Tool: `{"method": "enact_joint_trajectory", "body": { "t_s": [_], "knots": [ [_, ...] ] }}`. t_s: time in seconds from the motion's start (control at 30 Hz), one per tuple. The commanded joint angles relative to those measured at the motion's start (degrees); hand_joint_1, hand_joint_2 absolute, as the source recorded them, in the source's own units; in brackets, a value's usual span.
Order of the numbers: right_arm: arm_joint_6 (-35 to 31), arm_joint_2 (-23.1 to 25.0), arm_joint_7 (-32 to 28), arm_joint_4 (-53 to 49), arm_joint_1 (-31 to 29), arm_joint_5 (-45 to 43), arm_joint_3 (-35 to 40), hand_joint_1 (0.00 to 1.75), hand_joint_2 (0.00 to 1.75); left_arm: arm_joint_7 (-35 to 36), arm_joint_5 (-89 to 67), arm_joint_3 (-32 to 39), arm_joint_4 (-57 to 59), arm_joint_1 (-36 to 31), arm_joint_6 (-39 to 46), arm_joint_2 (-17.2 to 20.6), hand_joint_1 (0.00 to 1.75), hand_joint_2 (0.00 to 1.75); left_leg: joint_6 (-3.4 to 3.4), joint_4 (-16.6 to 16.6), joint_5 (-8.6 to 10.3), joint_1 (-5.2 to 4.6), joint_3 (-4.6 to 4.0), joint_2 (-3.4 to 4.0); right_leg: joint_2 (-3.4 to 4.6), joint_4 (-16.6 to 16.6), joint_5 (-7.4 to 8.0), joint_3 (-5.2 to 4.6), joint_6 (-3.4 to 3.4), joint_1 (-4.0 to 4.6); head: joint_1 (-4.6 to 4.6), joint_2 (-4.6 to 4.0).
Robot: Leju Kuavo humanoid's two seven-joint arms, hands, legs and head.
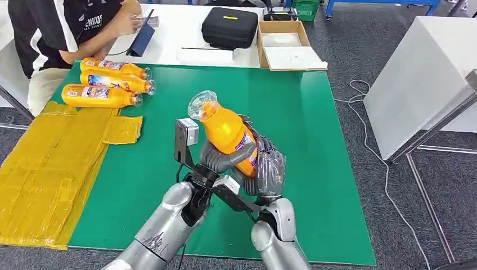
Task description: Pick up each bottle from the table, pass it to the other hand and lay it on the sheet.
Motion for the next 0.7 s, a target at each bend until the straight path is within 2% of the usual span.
{"method": "enact_joint_trajectory", "body": {
  "t_s": [0.03, 0.13, 0.17, 0.2, 0.33, 0.37, 0.4, 0.43, 0.5, 0.7],
  "knots": [
    [-2.4, 0.1, -2.4, 5.2, 1.8, -0.6, 4.3, 1.75, 1.75, 0.2, -0.2, -2.6, 2.8, -4.4, 0.2, -2.8, 1.75, 1.75, -0.13, 0.0, -0.05, 0.07, 0.10, -0.24, -0.25, 0.0, -0.11, 0.19, -0.03, 0.06, 0.00, 0.00],
    [-2.4, 0.1, -3.8, 5.9, 1.5, -4.3, 4.2, 1.73, 1.75, 0.0, -0.5, -2.1, 2.5, -4.0, 0.4, -2.8, 1.75, 1.75, -0.12, 0.0, -0.04, 0.07, 0.08, -0.21, -0.21, 0.0, -0.08, 0.16, -0.03, 0.06, 0.00, 0.00],
    [-2.4, 0.1, -4.8, 5.4, 1.8, -5.6, 3.9, 1.64, 1.75, 0.0, -0.7, -1.7, 2.4, -3.9, 0.4, -2.8, 1.75, 1.75, -0.16, 0.0, -0.08, 0.06, 0.16, -0.24, -0.24, 0.0, -0.13, 0.24, -0.03, 0.05, 0.00, 0.00],
    [-2.4, 0.1, -5.9, 4.4, 2.3, -6.4, 3.4, 0.00, 1.75, -0.1, -0.8, -1.3, 2.4, -3.8, 0.5, -2.7, 1.75, 1.75, -0.14, 0.0, -0.06, 0.07, 0.13, -0.22, -0.22, 0.0, -0.10, 0.22, -0.03, 0.06, 0.02, 0.00],
    [-2.4, 0.1, -11.1, 1.5, 4.5, -12.6, 2.8, 0.00, 1.75, -0.5, -1.0, 0.5, 1.3, -2.9, 1.1, -1.8, 1.75, 1.75, -0.23, 0.0, -0.16, 0.07, 0.29, -0.23, -0.24, 0.0, -0.20, 0.39, -0.05, 0.05, 0.00, 0.00],
    [-2.4, -1.5, -11.2, -0.1, 5.1, -15.9, 5.3, 0.00, 1.75, -0.6, -0.9, 1.1, 0.2, -2.2, 1.2, -1.3, 1.75, 1.75, -0.14, 0.0, -0.07, 0.06, 0.14, -0.16, -0.17, 0.0, -0.10, 0.21, -0.04, 0.05, 0.00, 0.00],
    [-1.5, -5.3, -11.7, -8.0, 7.5, -22.9, 9.8, 0.00, 1.75, -0.8, -0.6, 2.2, -1.0, -1.6, 1.7, -0.6, 1.75, 1.75, -0.18, 0.0, -0.12, 0.04, 0.21, -0.19, -0.19, 0.0, -0.16, 0.28, -0.05, 0.03, 0.00, 0.00],
    [-1.5, -8.1, -10.0, -14.8, 9.7, -24.2, 11.8, 0.00, 1.75, -0.6, -0.1, 2.7, -1.5, -1.4, 1.9, -0.2, 1.75, 1.75, -0.15, 0.0, -0.09, 0.06, 0.14, -0.11, -0.10, 0.0, -0.09, 0.21, -0.03, 0.05, 0.00, 0.00],
    [-0.7, -11.1, -6.6, -21.9, 11.7, -24.2, 13.8, 0.00, 1.75, -0.4, 0.2, 3.4, -1.8, -1.4, 1.9, 0.0, 1.75, 1.75, -0.17, 0.0, -0.14, 0.04, 0.20, -0.21, -0.22, 0.0, -0.18, 0.32, -0.02, 0.03, 0.00, 0.00],
    [-2.4, -13.0, -6.2, -30.9, 14.9, -23.8, 14.3, 0.00, 1.75, -0.3, 0.2, 4.2, -1.7, -1.5, 2.5, -0.3, 1.75, 1.75, -0.10, 0.0, -0.08, 0.02, -0.04, -0.18, -0.07, 0.0, -0.07, 0.10, -0.01, 0.00, 0.00, 0.00]
  ]
}}
